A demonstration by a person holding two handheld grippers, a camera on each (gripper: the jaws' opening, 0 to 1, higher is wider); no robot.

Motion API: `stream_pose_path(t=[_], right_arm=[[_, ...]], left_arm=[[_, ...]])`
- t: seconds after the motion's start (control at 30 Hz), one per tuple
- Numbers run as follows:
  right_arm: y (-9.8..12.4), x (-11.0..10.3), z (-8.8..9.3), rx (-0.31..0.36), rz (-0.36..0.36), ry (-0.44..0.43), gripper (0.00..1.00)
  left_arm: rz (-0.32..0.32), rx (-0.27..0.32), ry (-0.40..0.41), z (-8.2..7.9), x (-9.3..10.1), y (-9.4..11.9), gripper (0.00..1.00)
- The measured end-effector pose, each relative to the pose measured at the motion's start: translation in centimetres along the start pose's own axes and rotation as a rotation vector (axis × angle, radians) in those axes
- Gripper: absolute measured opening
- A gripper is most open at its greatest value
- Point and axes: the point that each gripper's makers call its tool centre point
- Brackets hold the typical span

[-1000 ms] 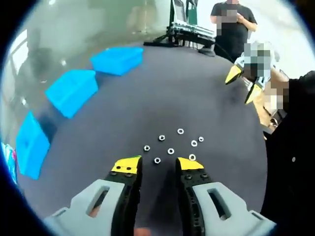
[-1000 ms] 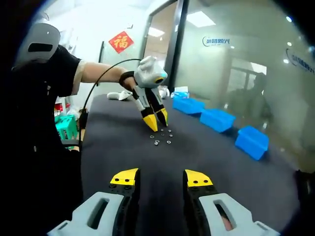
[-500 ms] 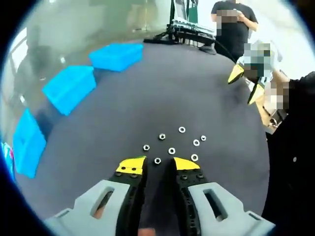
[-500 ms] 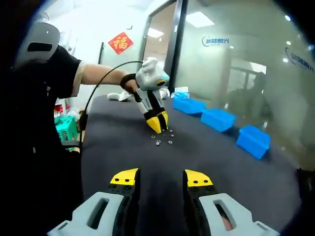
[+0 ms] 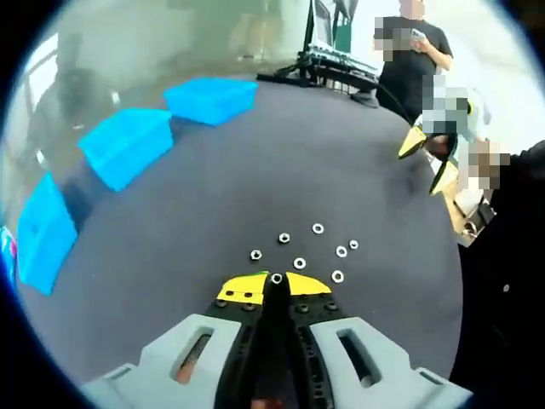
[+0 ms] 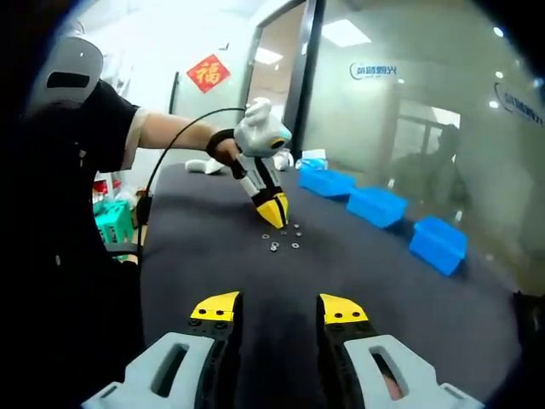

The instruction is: Sort the screws, nuts, and washers into the corresponding bins

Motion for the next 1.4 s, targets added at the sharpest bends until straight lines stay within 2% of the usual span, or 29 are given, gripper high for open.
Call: stream_pose_path(t=[0.17,0.27,0.33,0.5,0.6,0.8,1.03,1.17,1.27,1.33,1.4], right_arm=[[0.0,0.4,-0.2,0.004,0.018,-0.007,0.31],[0.0,0.7,-0.3,0.010,0.032,-0.013,0.31],[0.1,0.9,-0.4,0.016,0.042,-0.020,0.31],[0.2,1.2,-0.4,0.031,0.060,-0.042,0.31],[0.3,1.2,-0.5,0.038,0.069,-0.049,0.31],[0.6,1.2,-0.6,0.047,0.088,-0.070,0.31],[1.3,1.5,-1.0,0.063,0.118,-0.081,0.31],[1.6,1.8,-1.4,0.084,0.127,-0.106,0.31],[1.6,1.9,-1.5,0.090,0.130,-0.108,0.31],[1.6,2.0,-1.6,0.097,0.132,-0.112,0.31],[1.5,2.1,-1.7,0.101,0.133,-0.117,0.31]], left_arm=[[-0.008,0.034,0.009,-0.1,0.0,0.3,0.02],[0.002,0.095,0.057,-0.5,0.1,0.9,0.01],[-0.010,0.102,0.043,-0.2,0.1,1.2,0.01],[-0.030,0.180,0.069,-0.1,0.1,2.5,0.01],[-0.089,0.243,0.088,-0.3,-0.8,3.6,0.00],[-0.144,0.358,0.145,-0.2,-1.6,6.1,0.00],[-0.208,0.475,0.213,0.0,-1.5,8.4,0.00],[-0.246,0.516,0.225,0.8,-0.9,9.2,0.00],[-0.302,0.560,0.231,1.0,-1.4,10.4,0.00],[-0.371,0.582,0.221,0.9,-2.3,11.5,0.00],[-0.379,0.604,0.233,0.7,-2.8,12.2,0.00]])
Point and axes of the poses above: the point that each gripper's makers call its tool centre point, and the gripper's own axes: y roughly backward along the fingers, x roughly to its right, z roughly out of its underside, and after that the axes turned 9 degrees about -x, right-handed
